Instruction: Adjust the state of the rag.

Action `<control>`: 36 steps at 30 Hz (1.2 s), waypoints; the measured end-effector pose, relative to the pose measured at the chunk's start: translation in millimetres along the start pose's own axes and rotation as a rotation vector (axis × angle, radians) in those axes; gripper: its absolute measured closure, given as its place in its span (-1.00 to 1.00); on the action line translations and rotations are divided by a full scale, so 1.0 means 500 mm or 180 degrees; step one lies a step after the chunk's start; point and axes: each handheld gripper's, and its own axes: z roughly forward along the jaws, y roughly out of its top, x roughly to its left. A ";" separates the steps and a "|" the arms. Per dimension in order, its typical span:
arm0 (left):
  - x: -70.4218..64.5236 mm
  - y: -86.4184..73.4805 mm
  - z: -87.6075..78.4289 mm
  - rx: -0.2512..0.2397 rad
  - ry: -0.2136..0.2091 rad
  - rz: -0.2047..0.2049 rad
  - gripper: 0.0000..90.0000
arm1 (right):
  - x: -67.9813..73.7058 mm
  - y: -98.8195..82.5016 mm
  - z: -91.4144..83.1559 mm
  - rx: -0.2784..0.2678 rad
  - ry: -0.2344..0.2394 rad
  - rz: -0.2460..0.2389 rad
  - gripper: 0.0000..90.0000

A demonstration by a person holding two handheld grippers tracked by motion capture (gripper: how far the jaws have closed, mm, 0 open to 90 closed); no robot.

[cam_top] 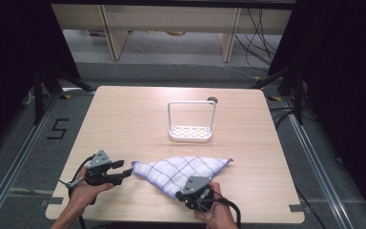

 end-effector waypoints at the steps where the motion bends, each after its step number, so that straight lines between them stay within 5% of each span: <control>1: 0.000 0.000 0.000 -0.0004 0.0006 -0.0002 0.03 | -0.009 0.007 -0.011 -0.0084 -0.0011 -0.0007 0.94; 6: -0.009 0.002 -0.002 -0.0015 -0.0003 0.0001 0.02 | -0.067 0.049 -0.076 -0.0484 -0.0180 0.0147 0.94; 9: -0.035 0.007 -0.008 -0.0054 -0.0096 0.0065 0.02 | -0.113 0.070 -0.098 -0.0504 -0.0292 0.0250 0.94; 14: -0.106 0.015 -0.007 -0.0065 -0.0432 0.0230 0.04 | -0.189 0.088 -0.093 -0.0457 -0.0470 0.0392 0.94; 17: -0.142 0.015 0.011 -0.0038 -0.0612 0.0259 0.04 | -0.215 0.094 -0.086 -0.0440 -0.0488 0.0535 0.94; 19: -0.162 0.012 0.031 0.0015 -0.0752 0.0232 0.03 | -0.231 0.096 -0.082 -0.0446 -0.0519 0.0490 0.94; 24: -0.194 0.014 0.071 0.0216 -0.0782 0.0360 -0.09 | -0.255 0.096 -0.080 -0.0443 -0.0562 0.0580 0.94; 33: -0.244 0.030 0.146 0.0259 -0.0712 0.0501 -0.06 | -0.276 0.098 -0.075 -0.0374 -0.0576 0.0608 0.94; 36: -0.252 0.033 0.163 0.0368 -0.0624 0.0711 -0.02 | -0.281 0.097 -0.070 -0.0374 -0.0573 0.0586 0.94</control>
